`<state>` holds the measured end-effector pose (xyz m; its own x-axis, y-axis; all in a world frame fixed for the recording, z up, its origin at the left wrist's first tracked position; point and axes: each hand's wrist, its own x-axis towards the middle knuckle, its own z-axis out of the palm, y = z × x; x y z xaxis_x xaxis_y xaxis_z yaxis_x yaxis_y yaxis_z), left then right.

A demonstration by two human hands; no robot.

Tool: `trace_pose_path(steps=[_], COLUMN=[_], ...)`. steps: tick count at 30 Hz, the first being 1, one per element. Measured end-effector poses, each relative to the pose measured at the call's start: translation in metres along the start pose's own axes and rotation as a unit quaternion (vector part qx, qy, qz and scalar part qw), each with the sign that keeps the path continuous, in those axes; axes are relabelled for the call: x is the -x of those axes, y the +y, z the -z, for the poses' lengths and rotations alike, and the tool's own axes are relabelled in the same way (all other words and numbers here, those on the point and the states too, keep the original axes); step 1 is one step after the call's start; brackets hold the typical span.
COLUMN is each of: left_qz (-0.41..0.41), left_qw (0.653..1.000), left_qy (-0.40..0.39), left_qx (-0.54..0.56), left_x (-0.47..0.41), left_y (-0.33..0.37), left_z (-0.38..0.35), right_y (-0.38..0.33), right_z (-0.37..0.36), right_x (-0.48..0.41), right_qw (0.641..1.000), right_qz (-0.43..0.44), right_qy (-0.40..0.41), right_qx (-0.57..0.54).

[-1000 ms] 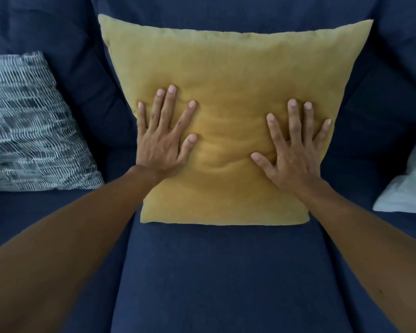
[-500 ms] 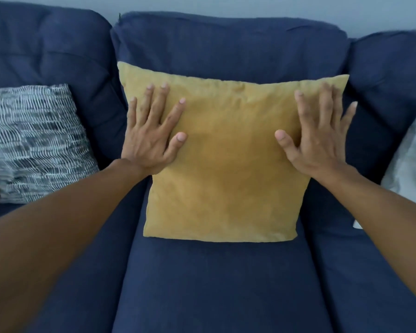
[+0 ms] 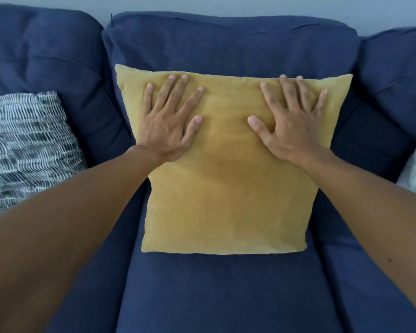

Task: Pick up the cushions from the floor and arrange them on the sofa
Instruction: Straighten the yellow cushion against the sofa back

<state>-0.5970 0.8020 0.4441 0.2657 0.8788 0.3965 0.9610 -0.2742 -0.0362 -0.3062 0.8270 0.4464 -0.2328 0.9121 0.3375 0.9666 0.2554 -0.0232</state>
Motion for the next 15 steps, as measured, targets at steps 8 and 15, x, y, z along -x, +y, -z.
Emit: trace_pose_path(steps=[8, 15], left_qz=[0.034, 0.027], left_qw=[0.999, 0.999], left_qy=[-0.042, -0.028], left_qx=[-0.006, 0.012], left_x=[-0.001, 0.019], left_y=[-0.02, 0.021], left_z=[0.027, 0.076], right_y=[0.03, 0.073], right_z=[0.018, 0.067], right_x=[0.005, 0.06], right_qw=[0.995, 0.995], right_qz=[-0.083, -0.075], right_qy=[-0.058, -0.072], right_qx=[-0.013, 0.006])
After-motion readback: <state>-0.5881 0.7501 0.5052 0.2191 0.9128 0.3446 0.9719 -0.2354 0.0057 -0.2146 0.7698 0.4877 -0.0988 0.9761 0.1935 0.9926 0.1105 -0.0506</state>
